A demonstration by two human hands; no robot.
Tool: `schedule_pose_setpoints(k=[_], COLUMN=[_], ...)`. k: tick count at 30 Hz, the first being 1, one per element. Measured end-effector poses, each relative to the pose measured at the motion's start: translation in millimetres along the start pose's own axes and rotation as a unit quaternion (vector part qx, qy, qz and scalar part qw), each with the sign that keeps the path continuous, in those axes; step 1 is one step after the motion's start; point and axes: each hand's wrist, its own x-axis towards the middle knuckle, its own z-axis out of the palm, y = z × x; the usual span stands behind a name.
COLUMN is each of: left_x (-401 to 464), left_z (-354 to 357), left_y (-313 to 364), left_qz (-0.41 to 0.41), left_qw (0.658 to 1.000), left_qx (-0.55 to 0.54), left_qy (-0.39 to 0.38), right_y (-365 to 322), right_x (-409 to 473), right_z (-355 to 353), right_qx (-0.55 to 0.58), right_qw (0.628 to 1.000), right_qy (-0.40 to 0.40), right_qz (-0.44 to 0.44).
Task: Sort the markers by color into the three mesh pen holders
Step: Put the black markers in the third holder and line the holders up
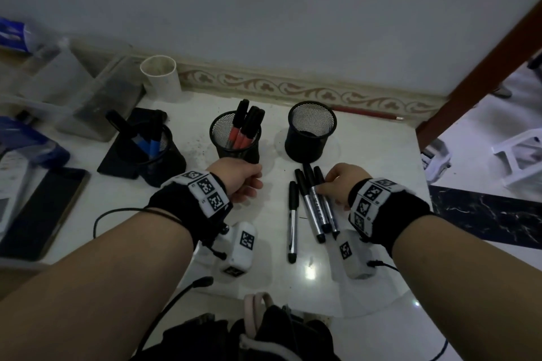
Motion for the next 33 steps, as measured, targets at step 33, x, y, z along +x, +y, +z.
schedule_pose_setpoints(k=[33], left_x=[7], left_z=[20], left_y=[31], left_qz=[0.009], left_qw=[1.000], left_qx=[0.004], left_qy=[-0.001], right_y=[7], right_x=[-1], right_z=[-38], right_qx=[0.110], right_qw=[0.993], right_qy=[-0.018], right_qz=[0.023])
